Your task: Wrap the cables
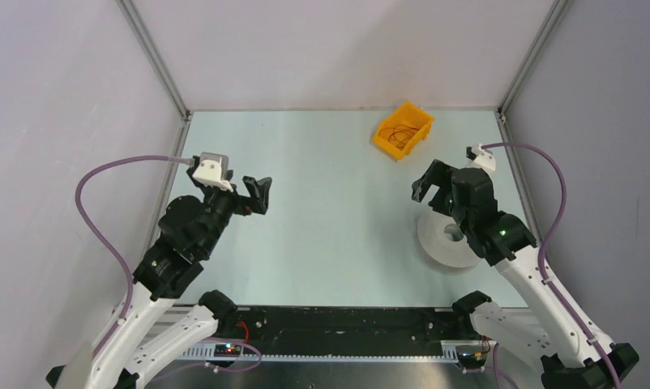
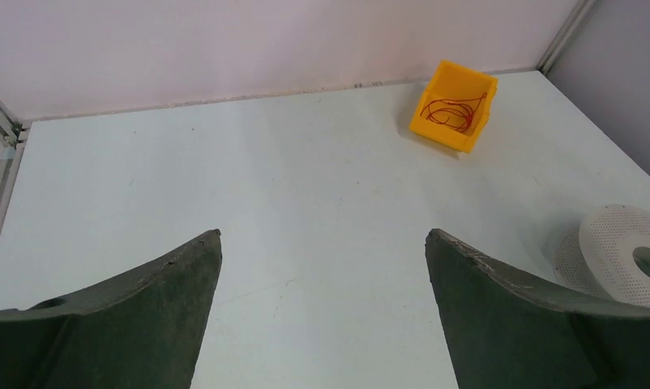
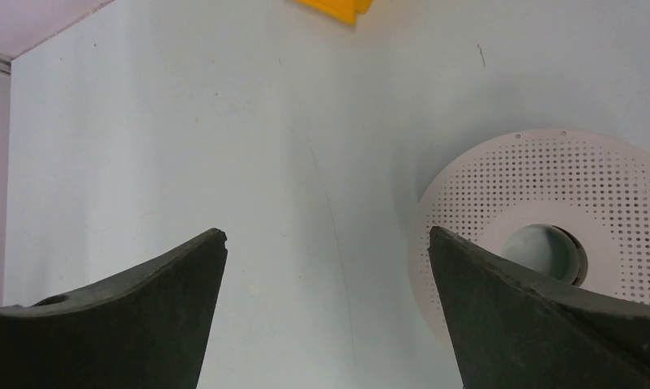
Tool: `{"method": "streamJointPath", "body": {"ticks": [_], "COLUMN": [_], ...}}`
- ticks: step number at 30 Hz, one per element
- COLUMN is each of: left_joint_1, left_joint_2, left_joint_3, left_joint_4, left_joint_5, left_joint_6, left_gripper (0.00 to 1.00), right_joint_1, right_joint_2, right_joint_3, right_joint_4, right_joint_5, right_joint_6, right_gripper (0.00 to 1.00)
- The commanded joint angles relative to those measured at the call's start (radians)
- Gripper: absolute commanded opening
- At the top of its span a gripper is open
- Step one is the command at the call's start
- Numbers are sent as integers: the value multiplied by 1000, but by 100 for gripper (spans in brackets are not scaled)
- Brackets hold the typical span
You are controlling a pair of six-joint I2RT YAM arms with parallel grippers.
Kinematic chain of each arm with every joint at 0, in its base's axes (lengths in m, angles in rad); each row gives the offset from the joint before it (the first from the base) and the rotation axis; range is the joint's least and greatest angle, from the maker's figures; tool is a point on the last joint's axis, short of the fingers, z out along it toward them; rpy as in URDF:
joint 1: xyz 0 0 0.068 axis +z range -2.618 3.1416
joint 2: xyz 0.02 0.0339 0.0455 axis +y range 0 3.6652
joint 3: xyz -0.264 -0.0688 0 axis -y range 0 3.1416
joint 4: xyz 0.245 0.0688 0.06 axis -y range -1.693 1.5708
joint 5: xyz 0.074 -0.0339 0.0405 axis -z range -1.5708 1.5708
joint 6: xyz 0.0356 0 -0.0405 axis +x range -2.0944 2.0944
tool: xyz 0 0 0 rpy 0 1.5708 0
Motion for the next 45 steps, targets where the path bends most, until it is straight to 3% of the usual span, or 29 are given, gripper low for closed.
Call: {"method": "streamJointPath", "body": {"ticks": [1, 9, 14, 20, 27, 32, 40, 45], "left_joint_1": [5, 5, 5, 4, 2, 2, 2, 4], "left_joint_2": [-5, -1, 28, 88, 138, 113, 129, 131], "left_joint_3": [-8, -9, -8, 0, 16, -3, 1, 0], "left_joint_4": [40, 43, 42, 42, 42, 42, 41, 31], "left_joint_5": [-28, 14, 11, 175, 276, 233, 277, 237], "left_joint_6": [10, -11, -31, -105, -89, -86, -106, -106], "left_gripper": [98, 98, 98, 98, 98, 98, 97, 94], "right_joint_1": [-4, -9, -58, -203, -322, -331, -347, -334], "right_joint_2": [4, 24, 79, 151, 176, 223, 291, 282], "right_joint_3": [39, 1, -6, -20, -110, -154, -238, -297], "right_joint_4": [31, 5, -66, -156, -47, -12, 111, 267], "right_joint_5": [5, 97, 24, -89, -226, -252, -313, -522], "right_joint_6": [18, -24, -126, -142, -137, -98, -81, -123], "right_gripper": [100, 100, 100, 100, 100, 98, 96, 91]}}
